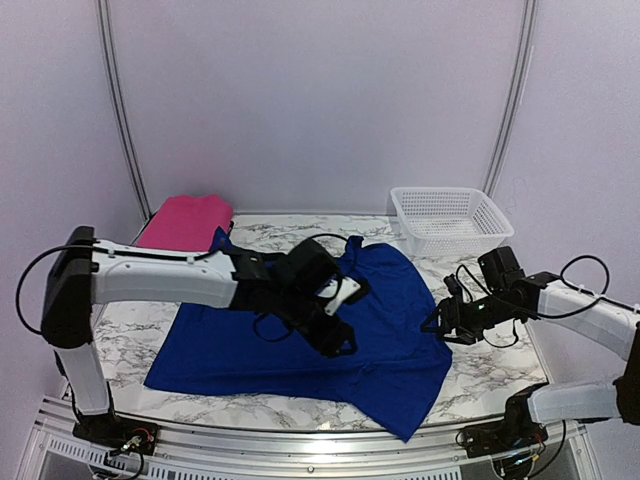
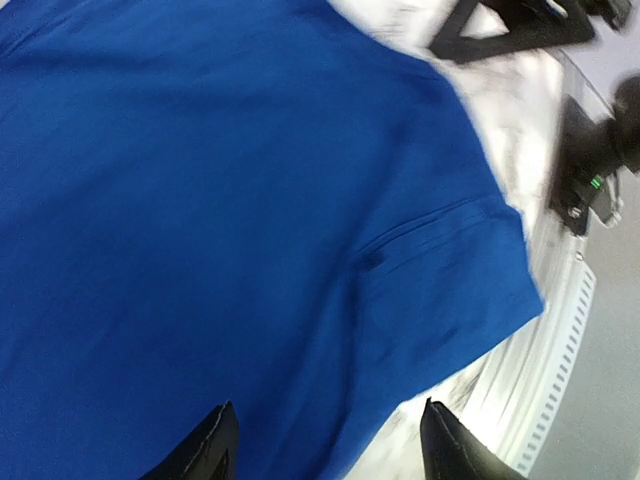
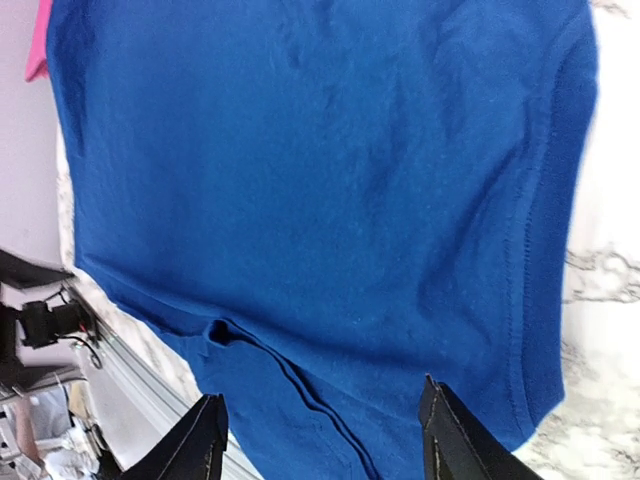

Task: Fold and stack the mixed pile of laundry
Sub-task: Pick up the flattened T-shirt from the center of the board.

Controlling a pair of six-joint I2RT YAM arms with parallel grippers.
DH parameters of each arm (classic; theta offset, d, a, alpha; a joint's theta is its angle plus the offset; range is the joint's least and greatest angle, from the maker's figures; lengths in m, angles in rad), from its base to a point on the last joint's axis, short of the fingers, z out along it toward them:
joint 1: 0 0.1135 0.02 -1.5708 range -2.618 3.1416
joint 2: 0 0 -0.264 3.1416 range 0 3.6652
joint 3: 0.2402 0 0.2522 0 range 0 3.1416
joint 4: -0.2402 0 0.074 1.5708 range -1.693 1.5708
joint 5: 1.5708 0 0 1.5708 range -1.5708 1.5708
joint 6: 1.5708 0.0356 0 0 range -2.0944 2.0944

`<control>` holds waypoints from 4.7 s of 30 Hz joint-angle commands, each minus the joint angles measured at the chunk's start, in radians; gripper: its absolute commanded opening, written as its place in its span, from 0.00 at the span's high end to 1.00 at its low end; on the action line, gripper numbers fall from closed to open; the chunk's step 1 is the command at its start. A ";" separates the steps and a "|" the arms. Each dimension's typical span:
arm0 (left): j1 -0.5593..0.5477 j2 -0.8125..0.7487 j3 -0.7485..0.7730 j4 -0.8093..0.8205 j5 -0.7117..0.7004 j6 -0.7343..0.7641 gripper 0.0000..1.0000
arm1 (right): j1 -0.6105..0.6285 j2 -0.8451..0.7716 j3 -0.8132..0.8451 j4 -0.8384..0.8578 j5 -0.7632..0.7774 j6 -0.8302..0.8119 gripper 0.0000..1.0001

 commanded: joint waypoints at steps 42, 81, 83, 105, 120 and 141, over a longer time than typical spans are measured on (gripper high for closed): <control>-0.056 0.300 0.238 0.022 -0.056 0.052 0.66 | 0.299 -0.161 -0.253 -0.035 -0.025 0.233 0.72; 0.436 -1.137 -0.920 -0.723 -0.286 -1.563 0.62 | 0.301 -0.142 0.135 -0.197 0.051 0.039 1.00; 0.465 -1.117 -0.934 -0.693 -0.291 -1.522 0.62 | 0.301 -0.147 0.134 -0.197 0.050 0.044 1.00; 0.650 -0.852 -0.870 -0.530 -0.237 -1.096 0.62 | 0.301 -0.174 0.097 -0.186 0.056 0.099 1.00; 0.666 -0.763 -0.956 -0.436 -0.164 -1.074 0.64 | 0.300 -0.161 0.124 -0.184 0.062 0.098 1.00; 0.655 -0.778 -0.828 -0.660 -0.133 -1.059 0.54 | 0.301 -0.150 0.115 -0.184 0.068 0.105 1.00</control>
